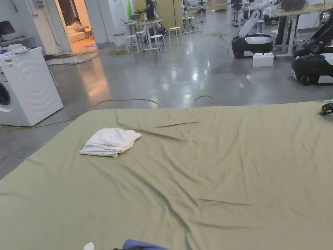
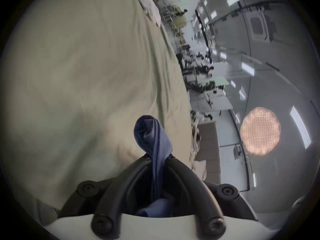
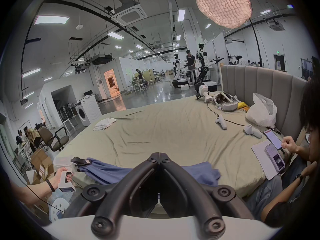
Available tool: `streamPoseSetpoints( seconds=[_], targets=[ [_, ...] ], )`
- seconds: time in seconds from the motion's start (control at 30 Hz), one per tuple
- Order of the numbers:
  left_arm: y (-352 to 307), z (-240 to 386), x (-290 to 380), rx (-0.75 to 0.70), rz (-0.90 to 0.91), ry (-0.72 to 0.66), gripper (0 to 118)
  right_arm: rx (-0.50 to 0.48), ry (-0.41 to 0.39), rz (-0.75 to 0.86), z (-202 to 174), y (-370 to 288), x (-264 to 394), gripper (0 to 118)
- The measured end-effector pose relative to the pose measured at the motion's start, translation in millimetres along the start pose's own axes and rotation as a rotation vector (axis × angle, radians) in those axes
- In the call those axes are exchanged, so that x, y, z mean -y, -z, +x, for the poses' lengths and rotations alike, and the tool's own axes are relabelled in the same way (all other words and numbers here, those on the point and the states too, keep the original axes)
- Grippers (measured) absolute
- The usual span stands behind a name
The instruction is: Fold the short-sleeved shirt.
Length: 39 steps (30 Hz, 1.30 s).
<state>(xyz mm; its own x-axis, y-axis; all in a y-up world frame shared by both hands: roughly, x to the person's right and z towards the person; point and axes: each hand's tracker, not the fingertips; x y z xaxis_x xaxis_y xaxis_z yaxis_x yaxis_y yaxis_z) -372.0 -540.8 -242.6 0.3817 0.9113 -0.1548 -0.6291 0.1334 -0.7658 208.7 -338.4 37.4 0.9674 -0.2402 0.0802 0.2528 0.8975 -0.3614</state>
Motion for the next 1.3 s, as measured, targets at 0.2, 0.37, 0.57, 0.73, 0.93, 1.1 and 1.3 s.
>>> streamPoseSetpoints(
  seconds=[0.2, 0.37, 0.57, 0.73, 0.93, 1.1, 1.3],
  targets=[
    [-49.2, 89.2, -18.7, -0.294, 0.026, 0.443, 10, -0.006, 0.067, 0.005, 13.6, 4.5, 8.4, 0],
    [-5.9, 142.6, 61.5, -0.232, -0.025, 0.589, 10, -0.075, 0.144, 0.025, 13.5, 10.4, 11.4, 0],
    [119.8, 140.3, 156.2, -0.294, -0.243, 0.669, 10, -0.049, 0.068, 0.054, 12.0, -9.0, 5.6, 0],
    [172.5, 141.2, 196.2, -0.245, -0.344, 0.731, 47, -0.010, 0.063, 0.051, 25.7, -24.7, 13.1, 0],
    [150.4, 161.6, 189.1, -0.167, -0.214, 0.704, 89, 0.009, 0.085, 0.037, 40.3, -27.0, 20.9, 0],
    [161.3, 142.9, 189.5, -0.311, -0.235, 0.697, 8, 0.006, 0.111, 0.029, 46.4, -24.1, 25.4, 0],
    [219.5, 98.4, 225.5, -0.324, -0.445, 0.641, 7, 0.011, 0.140, 0.024, 43.2, -25.3, 26.9, 0]
  ],
)
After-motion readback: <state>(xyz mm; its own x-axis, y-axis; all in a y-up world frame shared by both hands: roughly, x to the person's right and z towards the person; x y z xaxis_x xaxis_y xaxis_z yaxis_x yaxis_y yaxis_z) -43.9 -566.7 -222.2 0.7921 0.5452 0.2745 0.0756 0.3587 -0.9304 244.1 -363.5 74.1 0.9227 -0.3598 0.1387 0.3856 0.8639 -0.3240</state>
